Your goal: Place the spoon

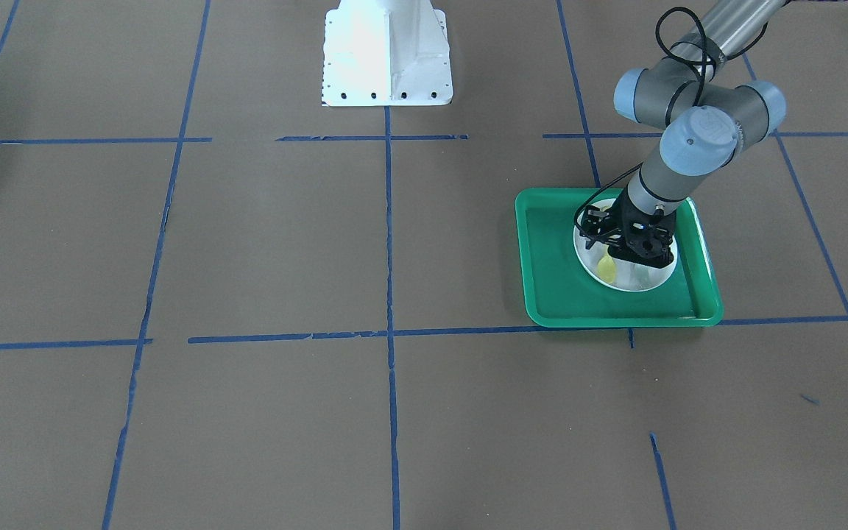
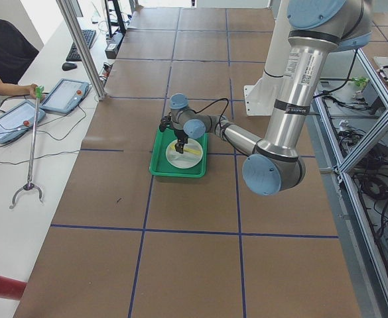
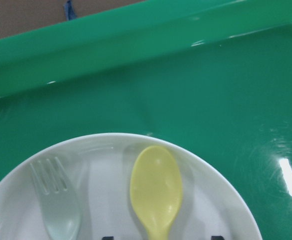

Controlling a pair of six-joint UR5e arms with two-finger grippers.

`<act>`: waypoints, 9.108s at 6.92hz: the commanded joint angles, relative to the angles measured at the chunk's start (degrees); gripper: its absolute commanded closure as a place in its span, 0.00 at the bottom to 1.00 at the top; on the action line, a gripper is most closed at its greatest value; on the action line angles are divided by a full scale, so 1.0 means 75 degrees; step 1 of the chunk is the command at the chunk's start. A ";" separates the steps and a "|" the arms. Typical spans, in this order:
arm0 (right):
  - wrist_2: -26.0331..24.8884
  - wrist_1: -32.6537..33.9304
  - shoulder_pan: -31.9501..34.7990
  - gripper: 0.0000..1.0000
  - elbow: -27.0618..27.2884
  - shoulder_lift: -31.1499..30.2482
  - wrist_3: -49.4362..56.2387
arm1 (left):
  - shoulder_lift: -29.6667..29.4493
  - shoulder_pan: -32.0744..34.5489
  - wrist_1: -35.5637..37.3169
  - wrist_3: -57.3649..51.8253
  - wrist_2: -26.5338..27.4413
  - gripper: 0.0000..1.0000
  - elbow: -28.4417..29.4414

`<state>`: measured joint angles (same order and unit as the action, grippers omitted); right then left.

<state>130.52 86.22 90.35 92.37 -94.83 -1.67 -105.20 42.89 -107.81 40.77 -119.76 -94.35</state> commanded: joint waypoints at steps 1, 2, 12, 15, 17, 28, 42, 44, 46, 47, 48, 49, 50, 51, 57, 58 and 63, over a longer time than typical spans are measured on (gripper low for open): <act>0.0000 0.0000 0.0000 0.00 0.0000 0.0000 0.0000 | 0.0011 -0.0023 0.0019 0.0002 -0.0017 0.56 0.0005; 0.0000 0.0000 0.0000 0.00 0.0000 0.0000 0.0000 | 0.0070 -0.0023 0.0019 0.0002 -0.0017 0.71 -0.0018; -0.0012 0.0000 0.0000 0.00 0.0000 0.0000 0.0000 | -0.0876 -0.0280 0.0148 0.3067 0.0006 1.00 0.0025; 0.0000 0.0000 0.0000 0.00 0.0000 0.0000 0.0000 | -0.0949 -0.0445 0.0125 0.3213 0.0030 1.00 0.0344; 0.0000 0.0000 0.0000 0.00 0.0000 0.0000 0.0000 | -0.0949 -0.0516 0.0090 0.3166 0.0042 1.00 0.0345; 0.0000 0.0000 0.0000 0.00 0.0000 0.0000 0.0000 | -0.0505 0.1882 0.1149 0.0529 -0.0072 0.24 -0.0932; 0.0000 0.0000 0.0000 0.00 0.0000 0.0000 0.0000 | 0.1956 0.6738 0.2762 -0.6315 -0.2056 0.00 0.0063; 0.0000 0.0000 0.0000 0.00 0.0000 0.0000 0.0000 | 0.2237 0.6762 0.2483 -0.6349 -0.2091 0.00 0.0029; 0.0000 0.0000 0.0000 0.00 0.0000 0.0000 0.0000 | 0.2484 0.6762 0.1920 -0.6280 -0.2091 0.00 -0.0030; 0.0000 0.0000 0.0000 0.00 0.0000 0.0000 0.0000 | 0.2449 0.6762 0.1929 -0.6303 -0.2056 0.00 -0.0018; 0.0000 0.0000 0.0000 0.00 0.0000 0.0000 0.0000 | 0.2403 0.6762 0.1976 -0.6315 -0.2044 0.00 -0.0030; 0.0000 0.0000 0.0000 0.00 0.0000 0.0000 0.0000 | 0.2483 0.6785 0.1988 -0.6326 -0.2044 0.00 -0.0204; 0.0000 0.0000 0.0000 0.00 0.0000 0.0000 0.0000 | 0.2415 0.6797 0.2081 -0.6338 -0.2033 0.00 -0.0298; 0.0000 0.0000 0.0000 0.00 0.0000 0.0000 0.0000 | 0.2379 0.6797 0.2465 -0.6384 -0.2021 0.00 -0.0357; -0.0012 0.0000 0.0000 0.00 0.0000 0.0000 0.0000 | 0.2391 0.6926 0.2644 -0.6760 -0.2009 0.00 -0.0370; 0.0000 0.0000 0.0000 0.00 0.0000 0.0000 0.0000 | 0.2402 0.6926 0.2644 -0.6760 -0.2009 0.00 -0.0347; 0.0000 0.0000 0.0000 0.00 0.0000 0.0000 0.0000 | 0.2519 0.6914 0.2656 -0.6760 -0.2009 0.00 -0.0334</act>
<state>130.50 86.22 90.35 92.37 -94.83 -1.67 -86.40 94.75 -87.96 -9.93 -134.82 -96.51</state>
